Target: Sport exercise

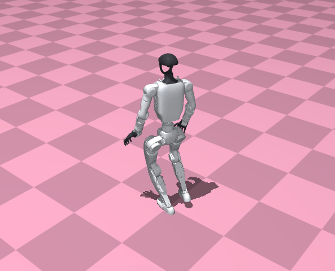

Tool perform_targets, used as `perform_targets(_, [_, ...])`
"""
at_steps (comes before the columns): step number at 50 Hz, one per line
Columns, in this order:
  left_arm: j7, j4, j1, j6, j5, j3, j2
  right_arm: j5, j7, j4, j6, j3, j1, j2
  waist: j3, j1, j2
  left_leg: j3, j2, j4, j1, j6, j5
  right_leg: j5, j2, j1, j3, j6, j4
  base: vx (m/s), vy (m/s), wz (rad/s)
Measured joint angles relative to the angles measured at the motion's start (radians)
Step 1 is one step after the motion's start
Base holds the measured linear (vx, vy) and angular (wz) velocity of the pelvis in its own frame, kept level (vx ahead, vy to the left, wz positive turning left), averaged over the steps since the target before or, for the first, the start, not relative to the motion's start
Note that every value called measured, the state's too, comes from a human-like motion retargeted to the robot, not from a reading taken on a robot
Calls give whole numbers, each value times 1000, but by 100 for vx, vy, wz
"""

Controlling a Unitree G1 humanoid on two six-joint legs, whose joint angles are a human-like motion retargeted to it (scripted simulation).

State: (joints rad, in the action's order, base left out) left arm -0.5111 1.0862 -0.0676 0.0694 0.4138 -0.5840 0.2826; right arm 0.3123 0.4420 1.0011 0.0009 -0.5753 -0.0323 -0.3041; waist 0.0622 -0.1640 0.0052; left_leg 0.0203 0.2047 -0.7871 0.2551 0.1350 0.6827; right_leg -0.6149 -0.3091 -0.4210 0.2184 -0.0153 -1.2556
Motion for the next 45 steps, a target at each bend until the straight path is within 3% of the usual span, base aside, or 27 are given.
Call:
perform_targets(3, [-10,9,-13,-15,-19,7,0,-21,8,13,-5,3,1,10,-35,-9,20,-22,-13,-2,28,-5,14,23,54,-78,6,20,127,19,2,25])
perform_targets(12, [-20,-14,-36,-44,-51,8,4,-75,12,14,4,31,25,31,-61,23,74,-86,-76,-13,6,-17,88,204,273,-130,-8,131,615,22,-2,6])
perform_targets(20, [-18,-27,-33,-54,-53,-10,-15,-101,5,16,-1,35,40,39,-87,39,64,-135,-61,5,-49,-13,131,317,311,-113,-34,166,725,21,-5,19])
perform_targets(30, [4,-32,7,-58,-31,-44,-46,-111,7,19,-15,28,50,28,-101,59,77,-189,-72,-13,-127,-45,149,218,334,-39,-25,121,705,19,-6,11])
perform_targets(40, [0,-21,58,-60,-14,-62,-63,-93,39,8,-36,21,50,16,-84,95,180,-231,-185,-184,-144,-143,134,176,473,51,1,83,739,18,-5,-16])
perform_targets(45, [-12,-14,65,-60,-11,-60,-65,-76,57,-1,-45,17,45,6,-67,101,228,-237,-245,-277,-132,-200,76,178,539,108,3,66,793,16,-3,-12])
